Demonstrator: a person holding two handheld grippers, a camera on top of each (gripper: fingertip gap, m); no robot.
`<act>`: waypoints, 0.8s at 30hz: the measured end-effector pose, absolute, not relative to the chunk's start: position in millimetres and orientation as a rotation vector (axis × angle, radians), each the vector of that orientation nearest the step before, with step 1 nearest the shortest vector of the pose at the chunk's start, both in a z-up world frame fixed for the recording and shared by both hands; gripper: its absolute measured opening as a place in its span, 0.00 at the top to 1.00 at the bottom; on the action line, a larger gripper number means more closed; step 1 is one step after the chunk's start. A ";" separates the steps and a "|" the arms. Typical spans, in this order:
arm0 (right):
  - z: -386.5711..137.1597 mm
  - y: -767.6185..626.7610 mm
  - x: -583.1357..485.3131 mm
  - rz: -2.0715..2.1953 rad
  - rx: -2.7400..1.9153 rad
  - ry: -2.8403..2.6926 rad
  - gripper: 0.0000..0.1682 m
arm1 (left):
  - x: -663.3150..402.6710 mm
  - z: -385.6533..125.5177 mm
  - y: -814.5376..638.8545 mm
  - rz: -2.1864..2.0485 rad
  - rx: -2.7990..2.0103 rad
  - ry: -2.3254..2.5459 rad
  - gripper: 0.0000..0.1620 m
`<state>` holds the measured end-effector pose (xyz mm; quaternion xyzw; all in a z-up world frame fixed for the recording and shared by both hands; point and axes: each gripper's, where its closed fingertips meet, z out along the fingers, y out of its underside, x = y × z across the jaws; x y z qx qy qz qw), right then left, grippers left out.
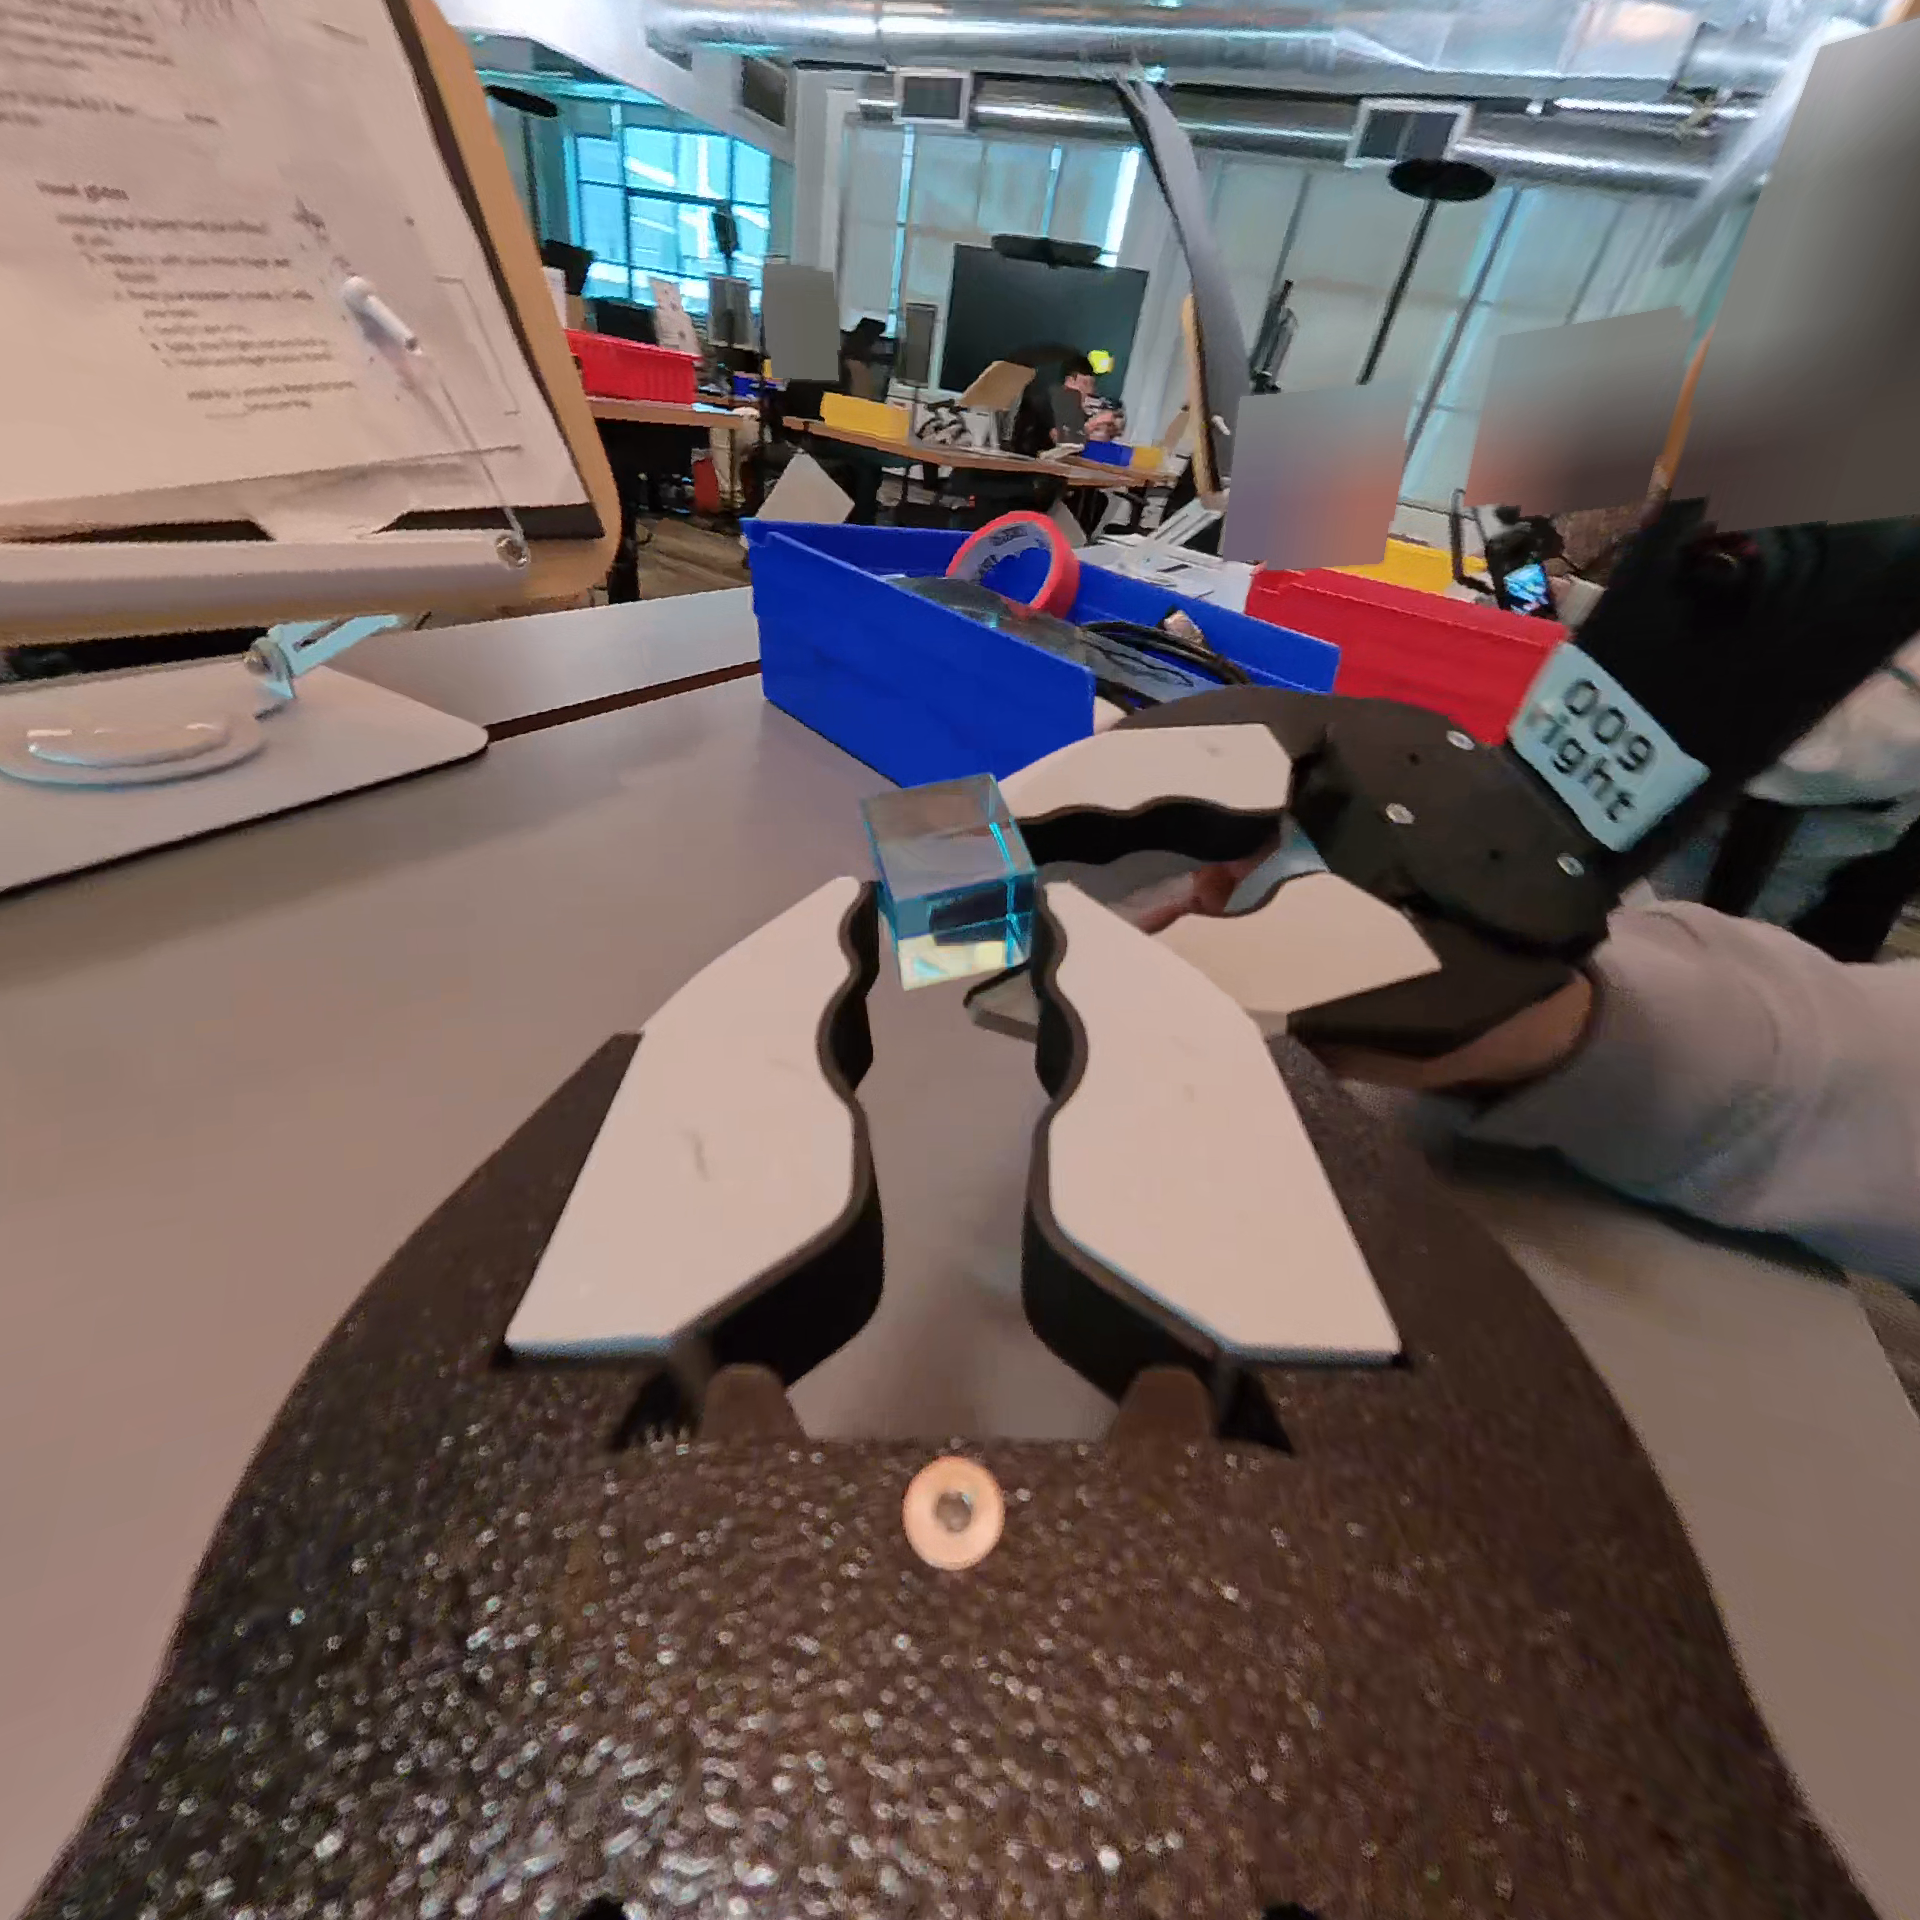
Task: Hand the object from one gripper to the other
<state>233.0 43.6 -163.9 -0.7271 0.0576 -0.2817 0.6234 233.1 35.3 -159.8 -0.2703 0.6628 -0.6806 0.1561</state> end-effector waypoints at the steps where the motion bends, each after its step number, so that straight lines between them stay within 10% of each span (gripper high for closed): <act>1: -159.4 43.0 229.7 -0.581 -1.641 0.125 0.82 | 230.5 -156.8 35.1 -1.974 -0.731 1.912 0.83; 5: -144.7 39.8 219.1 -0.219 -1.535 0.177 0.69 | 210.9 -143.8 35.8 -2.182 -0.538 2.018 0.83; 24: -145.1 40.5 208.9 -0.179 -1.497 0.084 0.84 | 207.8 -150.1 38.7 -2.208 -0.508 2.073 0.85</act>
